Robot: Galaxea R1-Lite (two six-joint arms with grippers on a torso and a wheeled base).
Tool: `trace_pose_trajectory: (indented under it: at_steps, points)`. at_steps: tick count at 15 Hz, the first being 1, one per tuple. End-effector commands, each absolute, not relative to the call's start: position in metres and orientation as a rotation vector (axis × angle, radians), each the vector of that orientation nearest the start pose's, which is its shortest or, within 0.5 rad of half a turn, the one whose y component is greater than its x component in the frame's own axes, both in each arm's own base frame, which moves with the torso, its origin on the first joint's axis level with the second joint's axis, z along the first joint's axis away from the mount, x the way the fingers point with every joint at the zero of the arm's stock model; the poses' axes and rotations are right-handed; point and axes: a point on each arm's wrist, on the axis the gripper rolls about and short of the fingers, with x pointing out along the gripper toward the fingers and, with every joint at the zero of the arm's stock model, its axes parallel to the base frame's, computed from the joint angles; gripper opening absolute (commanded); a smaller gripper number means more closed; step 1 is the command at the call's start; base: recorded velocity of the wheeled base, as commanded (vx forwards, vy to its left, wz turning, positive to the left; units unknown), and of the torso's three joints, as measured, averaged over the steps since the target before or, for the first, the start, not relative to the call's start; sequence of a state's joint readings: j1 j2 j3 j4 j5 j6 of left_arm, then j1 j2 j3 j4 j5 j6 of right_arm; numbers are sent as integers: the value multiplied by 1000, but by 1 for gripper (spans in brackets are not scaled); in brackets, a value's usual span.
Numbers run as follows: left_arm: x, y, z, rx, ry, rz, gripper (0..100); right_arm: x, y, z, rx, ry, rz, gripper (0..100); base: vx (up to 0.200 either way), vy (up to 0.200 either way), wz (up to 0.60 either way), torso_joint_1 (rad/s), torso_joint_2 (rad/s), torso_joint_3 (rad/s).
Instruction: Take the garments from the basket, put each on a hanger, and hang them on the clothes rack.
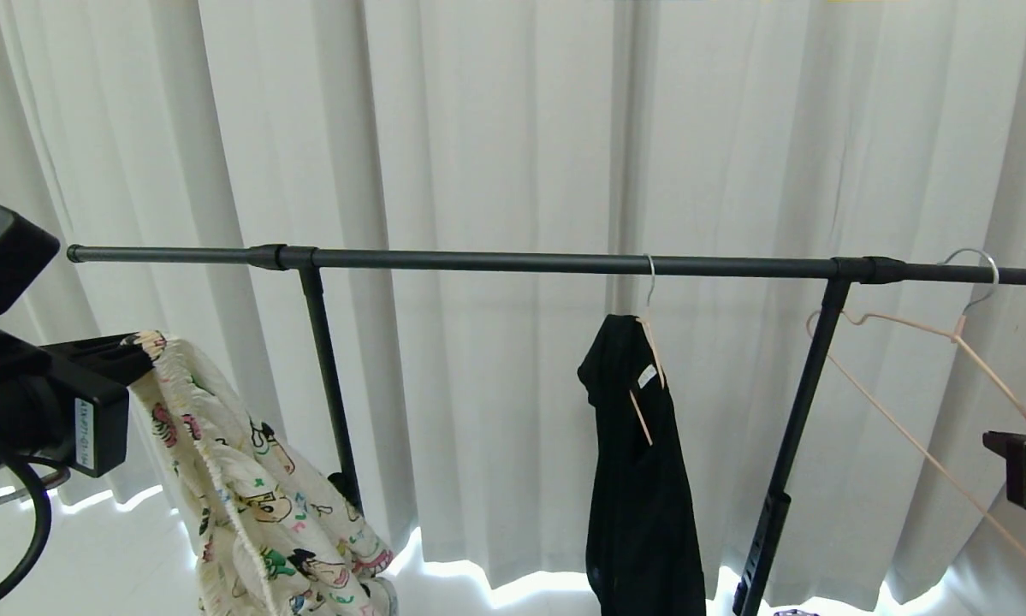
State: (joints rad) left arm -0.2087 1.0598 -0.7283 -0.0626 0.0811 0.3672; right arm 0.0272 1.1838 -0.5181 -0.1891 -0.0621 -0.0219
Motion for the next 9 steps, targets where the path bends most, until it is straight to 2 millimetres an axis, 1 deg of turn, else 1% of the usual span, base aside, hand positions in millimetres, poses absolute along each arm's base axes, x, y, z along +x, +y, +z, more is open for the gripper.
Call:
trace_pose_trajectory:
  at_steps: [1,5,9]
  points:
    - [140,-28,249,403,243,-175,0,144,3,184,-54,440,-25,0,-200,0,0,2,2,2]
    - [140,-28,248,403,244,-175,0,133,2,184,-67,445,-23,0,-200,0,0,2,0,2]
    - [139,-28,246,404,252,-176,0,129,2,187,-75,430,-18,0,0,0,0,0,0,0]
